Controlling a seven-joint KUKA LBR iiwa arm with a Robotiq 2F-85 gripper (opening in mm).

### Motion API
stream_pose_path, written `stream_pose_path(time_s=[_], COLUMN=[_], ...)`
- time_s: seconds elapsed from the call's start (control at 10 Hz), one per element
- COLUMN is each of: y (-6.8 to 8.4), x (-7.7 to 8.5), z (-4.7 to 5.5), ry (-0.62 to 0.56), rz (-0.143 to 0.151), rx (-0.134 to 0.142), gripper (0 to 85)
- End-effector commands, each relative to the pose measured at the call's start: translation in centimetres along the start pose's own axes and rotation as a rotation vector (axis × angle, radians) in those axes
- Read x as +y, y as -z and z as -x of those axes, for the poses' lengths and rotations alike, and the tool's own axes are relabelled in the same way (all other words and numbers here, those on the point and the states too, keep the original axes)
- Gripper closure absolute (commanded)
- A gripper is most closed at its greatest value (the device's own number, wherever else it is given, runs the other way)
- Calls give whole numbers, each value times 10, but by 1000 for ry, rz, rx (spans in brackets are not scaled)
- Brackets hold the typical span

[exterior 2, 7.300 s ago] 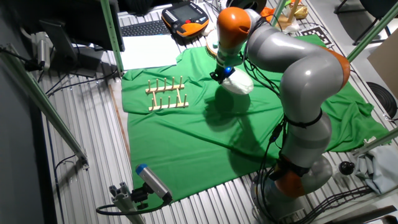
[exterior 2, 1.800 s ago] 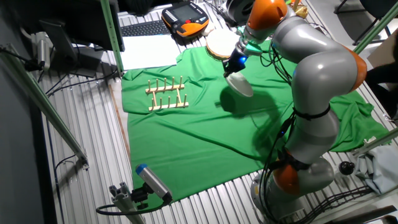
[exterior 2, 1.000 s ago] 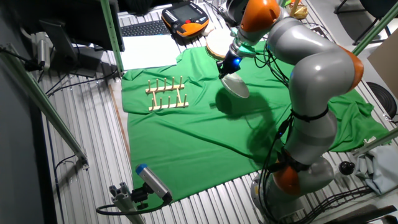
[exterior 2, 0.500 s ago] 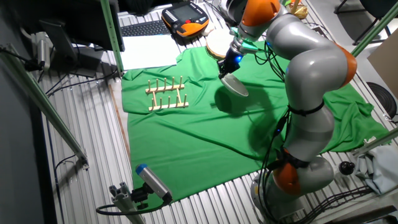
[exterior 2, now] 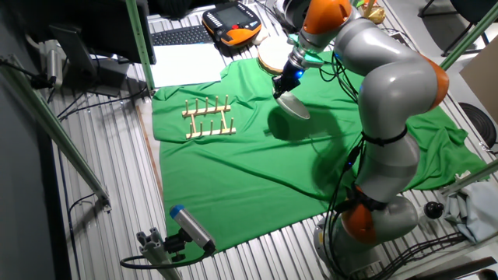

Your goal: Put the dish on the dish rack

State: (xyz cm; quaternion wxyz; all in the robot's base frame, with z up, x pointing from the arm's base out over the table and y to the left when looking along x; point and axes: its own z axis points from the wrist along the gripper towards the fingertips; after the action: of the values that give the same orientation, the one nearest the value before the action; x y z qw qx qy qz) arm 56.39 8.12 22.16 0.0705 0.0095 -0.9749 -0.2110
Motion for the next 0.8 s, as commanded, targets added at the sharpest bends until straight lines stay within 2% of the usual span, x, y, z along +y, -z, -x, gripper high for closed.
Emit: stream_pose_path(time_s=[0.0, 0.2, 0.3, 0.4, 0.6, 0.7], y=[0, 0, 0, 0, -5, -2], x=[0, 0, 0, 0, 21, 39], z=[0, 0, 0, 0, 6, 9], ry=[11, 9, -4, -17, -56, -84], rz=[19, 54, 62, 92, 127, 124], rx=[-1, -1, -14, -19, -29, -30], gripper=[850, 850, 850, 850, 850, 850])
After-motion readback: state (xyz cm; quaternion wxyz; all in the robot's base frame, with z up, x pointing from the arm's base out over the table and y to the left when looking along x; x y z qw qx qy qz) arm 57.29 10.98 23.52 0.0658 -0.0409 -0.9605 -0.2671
